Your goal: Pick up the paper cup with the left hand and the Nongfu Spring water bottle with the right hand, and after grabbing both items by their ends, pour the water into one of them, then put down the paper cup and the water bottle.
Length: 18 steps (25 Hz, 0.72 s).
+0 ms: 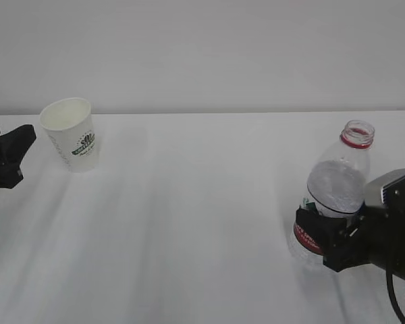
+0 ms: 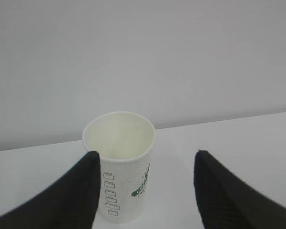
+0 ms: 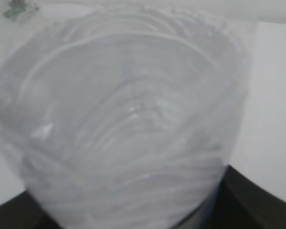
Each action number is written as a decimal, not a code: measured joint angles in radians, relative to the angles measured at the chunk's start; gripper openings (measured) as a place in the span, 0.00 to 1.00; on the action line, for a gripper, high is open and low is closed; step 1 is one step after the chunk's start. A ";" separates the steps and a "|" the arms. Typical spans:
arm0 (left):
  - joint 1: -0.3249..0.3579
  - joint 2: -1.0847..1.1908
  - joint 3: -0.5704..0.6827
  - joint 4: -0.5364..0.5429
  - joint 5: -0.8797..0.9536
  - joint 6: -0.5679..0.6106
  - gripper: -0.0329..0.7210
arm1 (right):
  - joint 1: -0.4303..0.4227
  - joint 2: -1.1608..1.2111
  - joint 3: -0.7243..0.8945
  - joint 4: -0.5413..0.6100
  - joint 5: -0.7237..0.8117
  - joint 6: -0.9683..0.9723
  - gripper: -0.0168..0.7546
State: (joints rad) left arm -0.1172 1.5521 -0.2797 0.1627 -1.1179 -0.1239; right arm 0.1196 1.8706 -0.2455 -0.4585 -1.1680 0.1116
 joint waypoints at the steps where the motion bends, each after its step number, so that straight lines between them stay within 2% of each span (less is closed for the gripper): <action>1: 0.000 0.000 0.000 0.000 0.000 0.000 0.64 | 0.000 -0.005 0.000 0.010 0.002 0.004 0.67; 13: 0.000 0.000 0.000 0.000 0.000 0.000 0.64 | 0.000 -0.137 0.006 0.206 0.100 0.045 0.66; 18: 0.000 0.000 0.000 0.000 0.000 0.000 0.64 | 0.000 -0.205 0.010 0.246 0.158 0.045 0.66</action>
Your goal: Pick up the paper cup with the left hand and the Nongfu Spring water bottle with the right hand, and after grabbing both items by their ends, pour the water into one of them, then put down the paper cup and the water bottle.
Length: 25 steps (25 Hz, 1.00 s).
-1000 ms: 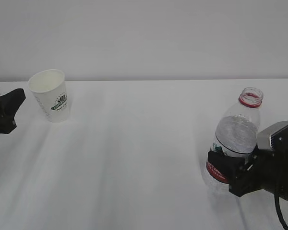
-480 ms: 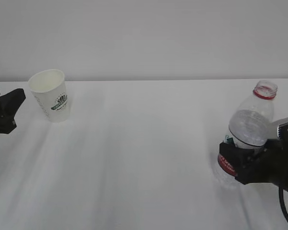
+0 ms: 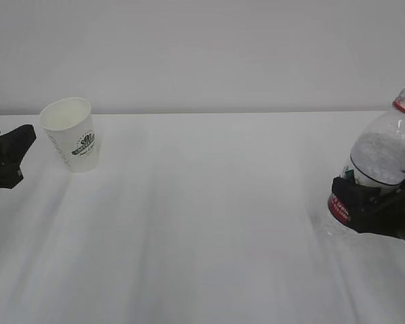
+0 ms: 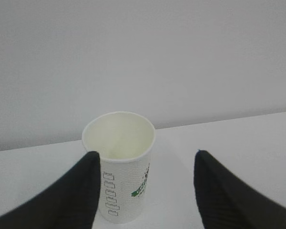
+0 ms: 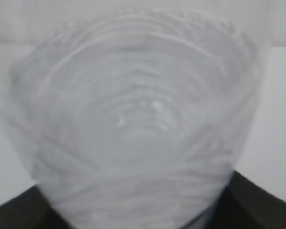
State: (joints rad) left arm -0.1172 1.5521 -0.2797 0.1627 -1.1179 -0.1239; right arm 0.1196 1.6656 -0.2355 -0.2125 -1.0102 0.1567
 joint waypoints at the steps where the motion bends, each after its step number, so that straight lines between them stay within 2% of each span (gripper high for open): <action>1: 0.000 0.000 0.000 0.000 0.000 0.000 0.64 | 0.000 -0.016 0.000 0.010 0.007 0.000 0.66; 7: 0.000 0.000 0.000 0.000 0.000 -0.003 0.64 | 0.000 -0.135 0.004 0.097 0.138 -0.021 0.66; 12: 0.000 0.002 0.000 0.000 0.002 -0.053 0.64 | 0.000 -0.223 0.006 0.146 0.241 -0.036 0.66; 25: 0.000 0.085 -0.001 -0.005 0.004 -0.060 0.64 | 0.000 -0.353 -0.038 0.152 0.517 -0.097 0.66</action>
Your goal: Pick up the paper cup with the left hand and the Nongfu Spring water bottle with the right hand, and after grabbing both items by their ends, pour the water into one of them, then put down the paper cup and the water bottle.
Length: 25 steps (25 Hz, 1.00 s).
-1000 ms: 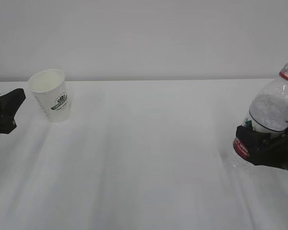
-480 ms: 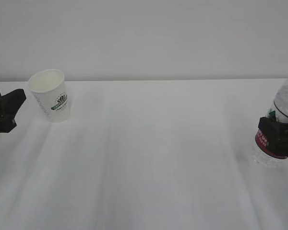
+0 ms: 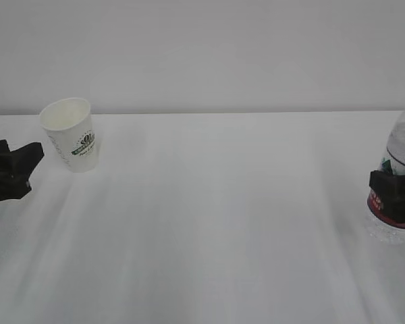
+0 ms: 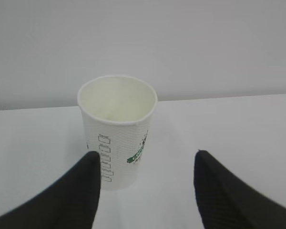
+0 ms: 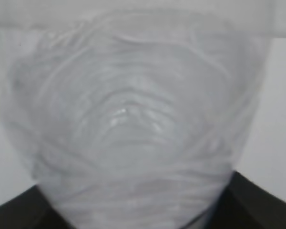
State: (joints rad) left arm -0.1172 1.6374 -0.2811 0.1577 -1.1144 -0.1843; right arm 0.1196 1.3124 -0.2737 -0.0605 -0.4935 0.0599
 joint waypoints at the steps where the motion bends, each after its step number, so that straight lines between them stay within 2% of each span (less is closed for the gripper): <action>1: 0.000 0.001 0.000 -0.011 0.000 0.000 0.64 | 0.000 -0.004 -0.012 0.000 0.010 -0.002 0.66; 7: 0.000 0.012 0.000 -0.099 -0.021 -0.001 0.64 | 0.000 -0.008 -0.051 0.000 0.013 -0.012 0.66; 15: 0.000 0.157 -0.018 -0.117 -0.028 -0.001 0.65 | 0.000 -0.008 -0.054 -0.002 0.015 -0.024 0.66; 22: 0.000 0.272 -0.115 -0.117 -0.028 -0.002 0.85 | 0.000 -0.008 -0.057 -0.004 0.017 -0.077 0.66; 25: 0.000 0.326 -0.160 -0.117 -0.028 -0.002 0.88 | 0.000 -0.008 -0.057 -0.004 0.017 -0.095 0.66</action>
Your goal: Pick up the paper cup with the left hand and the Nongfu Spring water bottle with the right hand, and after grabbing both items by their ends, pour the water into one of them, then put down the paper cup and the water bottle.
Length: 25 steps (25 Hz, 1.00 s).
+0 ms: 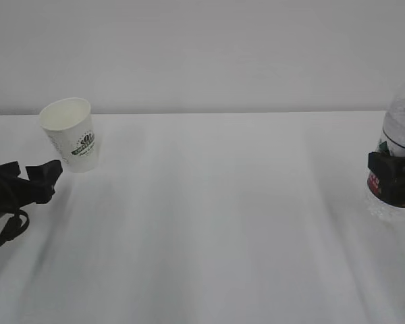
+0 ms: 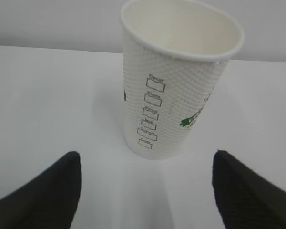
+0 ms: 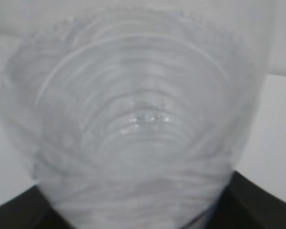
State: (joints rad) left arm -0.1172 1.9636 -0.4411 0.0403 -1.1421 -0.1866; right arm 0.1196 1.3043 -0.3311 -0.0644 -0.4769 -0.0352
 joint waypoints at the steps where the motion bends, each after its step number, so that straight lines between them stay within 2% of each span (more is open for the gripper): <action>1: 0.000 0.016 -0.015 0.000 0.000 0.000 0.88 | 0.000 0.000 0.000 0.000 0.000 -0.002 0.66; 15: 0.000 0.185 -0.191 0.017 0.000 -0.016 0.89 | 0.000 0.000 -0.001 0.000 0.001 -0.006 0.66; 25: 0.000 0.262 -0.288 0.082 0.000 -0.028 0.89 | 0.000 0.000 -0.001 0.000 0.001 -0.006 0.66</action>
State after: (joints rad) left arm -0.1172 2.2259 -0.7292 0.1222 -1.1421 -0.2145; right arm 0.1196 1.3043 -0.3323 -0.0644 -0.4759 -0.0414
